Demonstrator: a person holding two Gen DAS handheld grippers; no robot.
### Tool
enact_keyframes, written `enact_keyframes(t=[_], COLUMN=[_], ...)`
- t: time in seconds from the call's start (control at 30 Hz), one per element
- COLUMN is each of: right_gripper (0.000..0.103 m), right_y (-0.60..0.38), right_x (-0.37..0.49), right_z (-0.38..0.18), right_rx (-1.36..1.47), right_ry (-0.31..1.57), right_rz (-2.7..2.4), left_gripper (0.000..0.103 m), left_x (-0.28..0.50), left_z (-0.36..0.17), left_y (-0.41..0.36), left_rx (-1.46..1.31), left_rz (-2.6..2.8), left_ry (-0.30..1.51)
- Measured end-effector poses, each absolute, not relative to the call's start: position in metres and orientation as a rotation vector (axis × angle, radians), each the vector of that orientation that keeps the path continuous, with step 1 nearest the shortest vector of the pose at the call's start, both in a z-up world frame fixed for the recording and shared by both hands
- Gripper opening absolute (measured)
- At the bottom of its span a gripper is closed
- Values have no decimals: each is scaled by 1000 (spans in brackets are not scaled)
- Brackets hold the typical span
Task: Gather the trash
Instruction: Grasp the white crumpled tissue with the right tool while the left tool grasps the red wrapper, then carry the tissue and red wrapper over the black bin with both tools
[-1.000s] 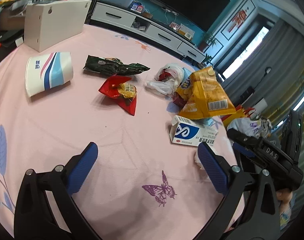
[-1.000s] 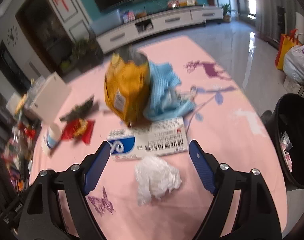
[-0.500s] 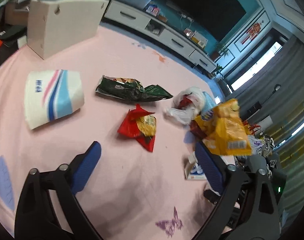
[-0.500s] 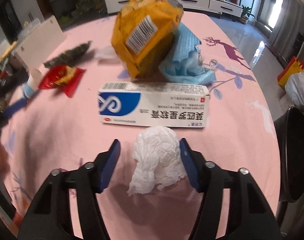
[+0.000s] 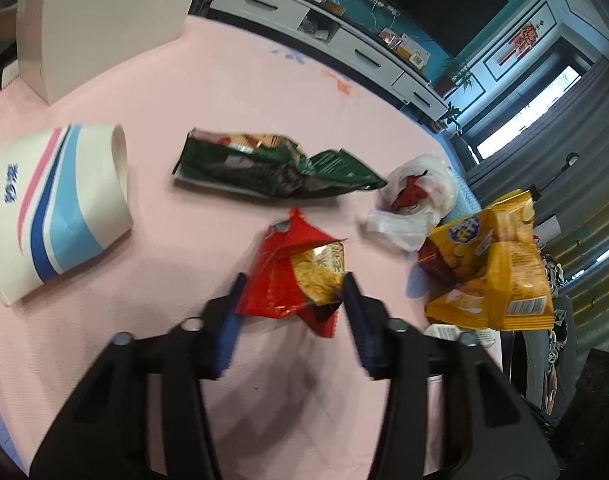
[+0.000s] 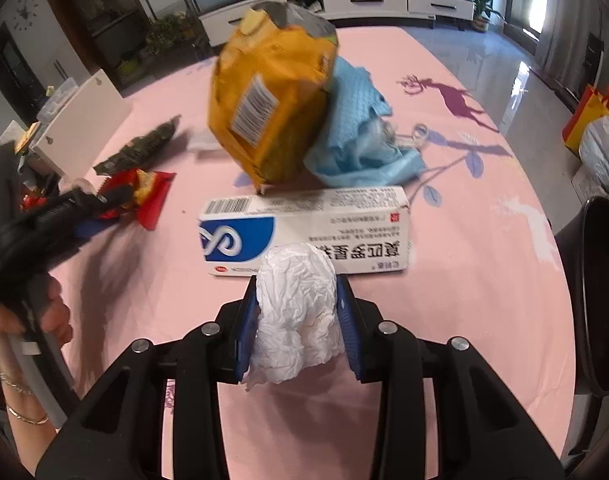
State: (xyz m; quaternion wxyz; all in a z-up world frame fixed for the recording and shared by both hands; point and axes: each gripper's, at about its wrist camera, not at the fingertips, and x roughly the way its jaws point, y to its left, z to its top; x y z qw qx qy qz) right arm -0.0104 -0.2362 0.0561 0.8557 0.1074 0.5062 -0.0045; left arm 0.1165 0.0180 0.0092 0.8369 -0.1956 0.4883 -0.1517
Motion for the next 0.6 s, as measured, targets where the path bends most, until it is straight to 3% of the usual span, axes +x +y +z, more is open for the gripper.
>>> enact_keyframes(t=[0.07, 0.13, 0.17, 0.2, 0.6], right_gripper=[38, 38, 38, 38, 38], right_y=[-234, -233, -235, -235, -243], right_x=[-11, -11, -10, -11, -21], right_z=[56, 57, 57, 59, 77], right_rx=[210, 206, 210, 213, 227], right_ry=[1065, 1067, 1065, 1063, 998], right_rz=[-2, -16, -22, -23, -19], left_gripper=[38, 28, 17, 15, 15], left_x=[113, 111, 109, 108, 64], left_z=[7, 8, 10, 12, 54], left_y=[19, 18, 18, 18, 10], left_rx=[-444, -434, -431, -429, -341], left_rz=[-352, -352, -352, -355, -307], left_ry=[1023, 1009, 993, 985, 866])
